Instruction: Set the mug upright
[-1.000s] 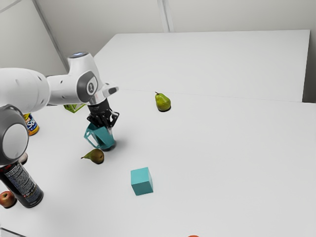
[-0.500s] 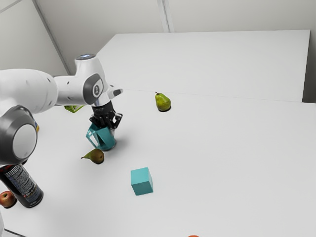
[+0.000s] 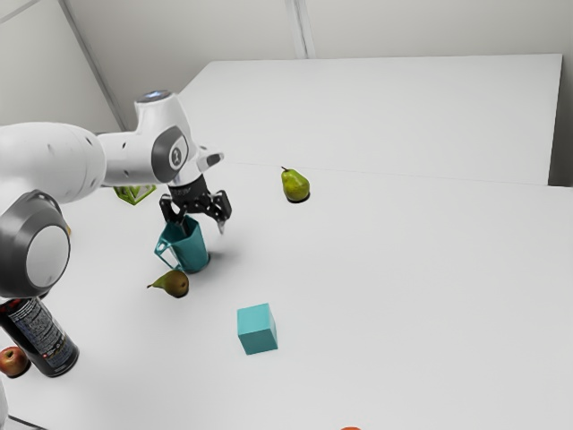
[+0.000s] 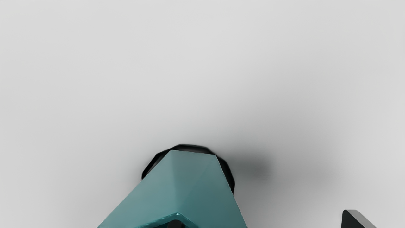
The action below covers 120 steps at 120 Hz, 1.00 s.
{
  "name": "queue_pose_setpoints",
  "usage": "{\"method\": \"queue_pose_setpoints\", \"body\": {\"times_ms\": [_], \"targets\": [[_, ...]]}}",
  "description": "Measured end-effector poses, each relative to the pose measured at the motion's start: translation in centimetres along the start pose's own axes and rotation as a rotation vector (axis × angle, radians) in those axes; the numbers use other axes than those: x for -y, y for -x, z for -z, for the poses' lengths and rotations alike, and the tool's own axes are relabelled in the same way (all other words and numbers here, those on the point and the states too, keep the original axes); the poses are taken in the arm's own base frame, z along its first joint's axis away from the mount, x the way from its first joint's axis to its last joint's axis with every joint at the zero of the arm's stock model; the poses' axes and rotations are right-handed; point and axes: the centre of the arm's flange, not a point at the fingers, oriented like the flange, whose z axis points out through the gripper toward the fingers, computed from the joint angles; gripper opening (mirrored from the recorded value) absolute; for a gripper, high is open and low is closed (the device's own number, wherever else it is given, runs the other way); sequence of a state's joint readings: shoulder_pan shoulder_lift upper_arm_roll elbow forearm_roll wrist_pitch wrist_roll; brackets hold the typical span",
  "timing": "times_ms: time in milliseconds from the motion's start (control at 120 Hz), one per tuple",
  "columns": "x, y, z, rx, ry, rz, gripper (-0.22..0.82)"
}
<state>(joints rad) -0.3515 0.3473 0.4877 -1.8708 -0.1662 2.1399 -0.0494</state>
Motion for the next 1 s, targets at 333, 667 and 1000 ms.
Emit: {"method": "queue_pose_setpoints", "body": {"times_ms": [333, 667, 1000], "targets": [[-0.3, -0.6, 1.3, -0.021, 0.011, -0.016, 0.59], [-0.2, -0.9, 4.2, -0.053, 0.018, -0.043, 0.60], [1.7, 0.5, 11.9, -0.086, -0.001, -0.148, 0.60]]}}
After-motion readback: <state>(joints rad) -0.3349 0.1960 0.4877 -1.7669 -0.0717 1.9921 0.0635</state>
